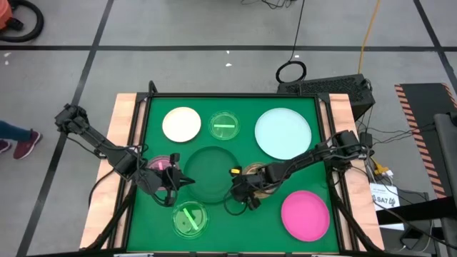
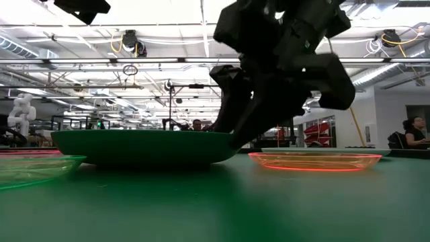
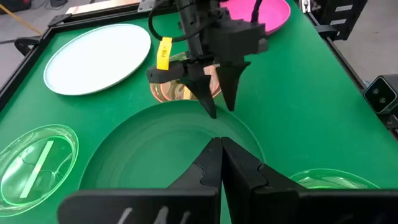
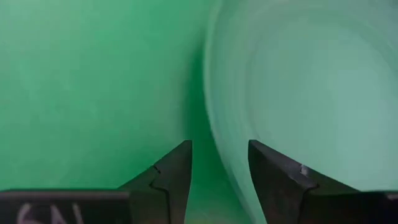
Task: Stack plastic plates
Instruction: Stack the green plate on the blue plate
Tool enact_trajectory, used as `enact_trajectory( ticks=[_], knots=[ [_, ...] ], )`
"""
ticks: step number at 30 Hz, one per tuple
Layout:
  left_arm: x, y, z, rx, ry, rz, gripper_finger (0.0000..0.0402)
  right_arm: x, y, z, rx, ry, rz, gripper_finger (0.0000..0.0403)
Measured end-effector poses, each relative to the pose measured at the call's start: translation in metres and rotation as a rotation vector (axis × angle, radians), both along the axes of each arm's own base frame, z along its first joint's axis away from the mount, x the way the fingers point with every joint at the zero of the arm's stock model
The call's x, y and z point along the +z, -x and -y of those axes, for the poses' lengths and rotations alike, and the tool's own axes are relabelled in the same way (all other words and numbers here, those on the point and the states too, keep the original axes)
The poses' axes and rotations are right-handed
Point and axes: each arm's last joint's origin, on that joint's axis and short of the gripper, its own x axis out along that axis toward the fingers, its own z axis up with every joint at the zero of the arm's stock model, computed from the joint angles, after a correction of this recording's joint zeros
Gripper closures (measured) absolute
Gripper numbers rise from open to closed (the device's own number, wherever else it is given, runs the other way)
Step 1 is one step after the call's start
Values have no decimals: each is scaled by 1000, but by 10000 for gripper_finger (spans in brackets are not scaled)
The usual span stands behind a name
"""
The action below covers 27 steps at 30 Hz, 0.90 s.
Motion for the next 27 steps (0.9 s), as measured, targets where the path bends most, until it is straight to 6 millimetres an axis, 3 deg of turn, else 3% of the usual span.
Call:
enact_trajectory(
  ticks=[11,27],
  knots=[
    [0,0,0,-13,-24,1,394,-3,0,7,20,44,-23,288],
    [0,0,0,-14,-26,1,394,-3,0,8,79,90,-19,396]
  ],
)
